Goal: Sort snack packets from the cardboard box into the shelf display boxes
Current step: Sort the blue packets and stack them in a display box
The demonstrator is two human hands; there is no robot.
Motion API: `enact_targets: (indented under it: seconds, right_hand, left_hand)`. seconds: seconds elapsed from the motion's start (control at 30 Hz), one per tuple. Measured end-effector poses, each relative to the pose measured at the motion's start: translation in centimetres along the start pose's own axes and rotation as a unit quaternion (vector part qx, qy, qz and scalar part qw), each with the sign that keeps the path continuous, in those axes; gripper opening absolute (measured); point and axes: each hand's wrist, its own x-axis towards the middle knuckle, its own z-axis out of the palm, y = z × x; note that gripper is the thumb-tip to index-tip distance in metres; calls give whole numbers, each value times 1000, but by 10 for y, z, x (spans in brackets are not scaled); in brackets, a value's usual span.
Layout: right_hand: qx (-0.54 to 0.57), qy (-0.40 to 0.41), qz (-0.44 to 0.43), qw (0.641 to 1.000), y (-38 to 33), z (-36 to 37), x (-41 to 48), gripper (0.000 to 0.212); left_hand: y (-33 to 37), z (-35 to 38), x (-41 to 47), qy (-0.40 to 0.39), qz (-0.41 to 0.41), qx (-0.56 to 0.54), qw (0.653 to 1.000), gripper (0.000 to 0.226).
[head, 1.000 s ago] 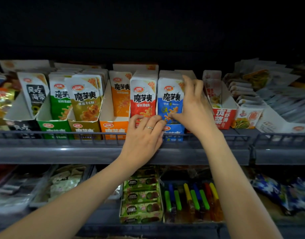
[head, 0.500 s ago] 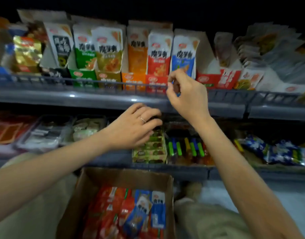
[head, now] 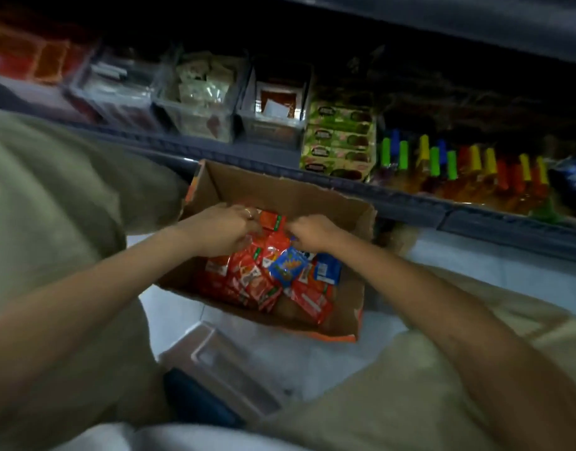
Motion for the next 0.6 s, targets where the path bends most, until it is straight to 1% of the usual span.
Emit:
enact_targets:
  seconds: [0.03,0.07,0.1,0.13,0.17,0.2,0.23,0.27,0.33,0.47,0.53,0.6]
  right_hand:
    - [31,-65,48,996,-2,16,11,35]
    - [75,-115,102,985,-1,34,20,50]
    - [119,-144,152,971,-2,52,27,69]
    - [143,-162,191,958,-3,68,31,88]
    - [145,-165,213,952,-6,85,34,101]
    - [116,-168,218,954,-9,100,36,109]
    - [74,-170,209,960,-14,111,37,110]
    - [40,-167,197,965,-20,120,37,107]
    - [13,-143,176,974,-33,131,40,95]
    - [-5,-75,151,986,-43,135,46,70]
    - [10,-48,124,991,-38,133,47,65]
    - [42,21,97,994,-30,128,47,62]
  left_hand:
    - [-2,5,-2,-9,-8,0,1000,39]
    - [-5,11,-3,-16,-12,-1,1000,39]
    - [-7,16,-6,-24,-14,-6,1000,39]
    - [-9,20,-9,-31,-17,-13,999,39]
    - [-10,24,-14,-35,-20,-17,999,38]
    - [-11,27,-18,-42,-24,-18,999,38]
    - [-12,30,-22,-51,-30,-20,998,38]
    - [-13,32,-25,-61,-37,-23,997,39]
    - [-14,33,-28,-71,-45,-30,996,39]
    - [-13,30,-26,-83,-55,-49,994,40]
    - [-11,27,-23,-70,-75,-99,990,37]
    - [-8,23,-18,-61,-119,-179,975,34]
